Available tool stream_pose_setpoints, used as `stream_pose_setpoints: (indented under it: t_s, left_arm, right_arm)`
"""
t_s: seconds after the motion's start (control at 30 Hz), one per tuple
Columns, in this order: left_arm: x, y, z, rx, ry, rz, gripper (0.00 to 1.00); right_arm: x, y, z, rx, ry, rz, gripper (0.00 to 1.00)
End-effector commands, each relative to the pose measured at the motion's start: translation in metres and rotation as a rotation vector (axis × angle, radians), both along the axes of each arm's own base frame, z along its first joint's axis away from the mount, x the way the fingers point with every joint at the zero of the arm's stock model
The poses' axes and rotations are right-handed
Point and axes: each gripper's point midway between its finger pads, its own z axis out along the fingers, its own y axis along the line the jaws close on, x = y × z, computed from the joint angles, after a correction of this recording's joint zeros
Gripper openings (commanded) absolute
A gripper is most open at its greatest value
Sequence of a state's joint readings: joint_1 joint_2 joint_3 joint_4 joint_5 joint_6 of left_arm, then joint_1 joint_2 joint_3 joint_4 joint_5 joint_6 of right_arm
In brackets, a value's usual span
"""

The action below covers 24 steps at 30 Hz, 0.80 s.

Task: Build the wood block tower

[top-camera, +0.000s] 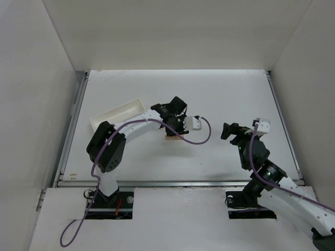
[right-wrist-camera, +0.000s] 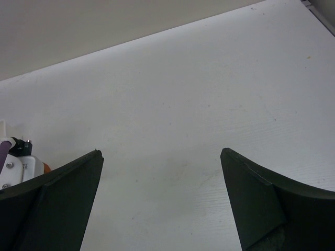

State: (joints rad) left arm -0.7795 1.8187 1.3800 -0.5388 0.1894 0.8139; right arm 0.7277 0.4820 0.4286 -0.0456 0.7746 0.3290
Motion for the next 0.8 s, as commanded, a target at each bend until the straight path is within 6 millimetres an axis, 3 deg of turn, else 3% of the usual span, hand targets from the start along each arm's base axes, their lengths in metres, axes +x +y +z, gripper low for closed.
stream_pose_setpoints:
  t_s: [0.0, 0.13, 0.3, 0.4, 0.57, 0.77]
  left_arm:
    - [-0.0056, 0.0009, 0.0008, -0.005, 0.000, -0.010, 0.03]
    - [-0.0057, 0.0010, 0.0022, -0.012, -0.006, -0.010, 0.03]
    - [-0.0042, 0.0022, 0.0023, -0.004, -0.016, -0.014, 0.20]
    - [-0.0042, 0.0022, 0.0023, -0.004, -0.016, -0.014, 0.23]
    - [-0.0058, 0.0038, 0.0049, -0.003, -0.015, -0.014, 0.41]
    - [-0.0086, 0.0043, 0.0041, 0.000, -0.004, -0.027, 0.53]
  right_arm:
    - [-0.0005, -0.0007, 0.0048, 0.002, -0.016, 0.000, 1.00]
    - [-0.0005, -0.0007, 0.0048, 0.002, -0.016, 0.000, 1.00]
    - [-0.0005, -0.0007, 0.0048, 0.002, -0.016, 0.000, 1.00]
    - [-0.0005, -0.0007, 0.0048, 0.002, -0.016, 0.000, 1.00]
    - [-0.0005, -0.0007, 0.0048, 0.002, -0.016, 0.000, 1.00]
    - [-0.0005, -0.0007, 0.0048, 0.002, -0.016, 0.000, 1.00]
